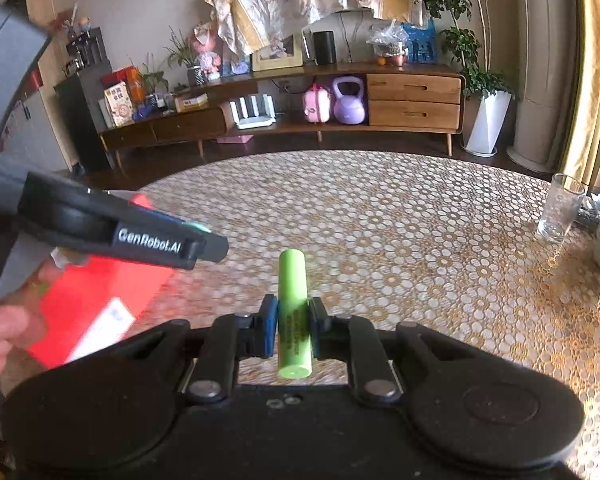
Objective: Organize rigid objects
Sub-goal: 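Lift and carry the tape roll and highlighter over the red box with both tools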
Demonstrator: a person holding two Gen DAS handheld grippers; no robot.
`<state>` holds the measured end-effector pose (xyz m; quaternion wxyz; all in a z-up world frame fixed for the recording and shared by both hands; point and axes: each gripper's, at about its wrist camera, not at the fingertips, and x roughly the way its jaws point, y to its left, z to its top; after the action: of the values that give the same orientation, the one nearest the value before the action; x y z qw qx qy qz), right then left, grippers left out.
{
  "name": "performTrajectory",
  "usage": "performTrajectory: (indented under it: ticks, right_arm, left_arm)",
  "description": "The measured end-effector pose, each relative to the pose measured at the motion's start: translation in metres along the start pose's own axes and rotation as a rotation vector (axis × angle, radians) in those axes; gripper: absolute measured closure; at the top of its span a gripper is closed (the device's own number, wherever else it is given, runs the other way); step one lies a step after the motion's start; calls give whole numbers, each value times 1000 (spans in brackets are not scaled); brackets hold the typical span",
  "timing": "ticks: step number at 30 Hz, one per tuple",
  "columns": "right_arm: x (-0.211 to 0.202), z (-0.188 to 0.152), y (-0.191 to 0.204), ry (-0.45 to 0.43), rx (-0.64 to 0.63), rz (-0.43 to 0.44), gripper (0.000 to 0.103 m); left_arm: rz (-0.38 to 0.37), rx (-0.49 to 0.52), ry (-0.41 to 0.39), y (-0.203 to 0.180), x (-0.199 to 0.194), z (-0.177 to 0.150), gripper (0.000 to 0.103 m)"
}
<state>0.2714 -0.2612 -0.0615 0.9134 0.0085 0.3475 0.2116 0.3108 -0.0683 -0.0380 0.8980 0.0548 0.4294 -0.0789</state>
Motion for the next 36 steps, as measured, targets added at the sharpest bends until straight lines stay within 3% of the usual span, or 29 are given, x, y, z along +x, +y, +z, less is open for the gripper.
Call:
performTrajectory:
  ticks: [17, 26, 36]
  right_arm:
    - [-58, 14, 104, -51, -60, 71, 88]
    - [-41, 26, 163, -41, -121, 121, 88]
    - [-5, 33, 215, -3, -179, 145, 88]
  left_arm:
    - [14, -35, -45, 65, -101, -56, 65]
    - [48, -68, -64, 120, -127, -81, 64]
    - [103, -113, -40, 187, -126, -104, 64]
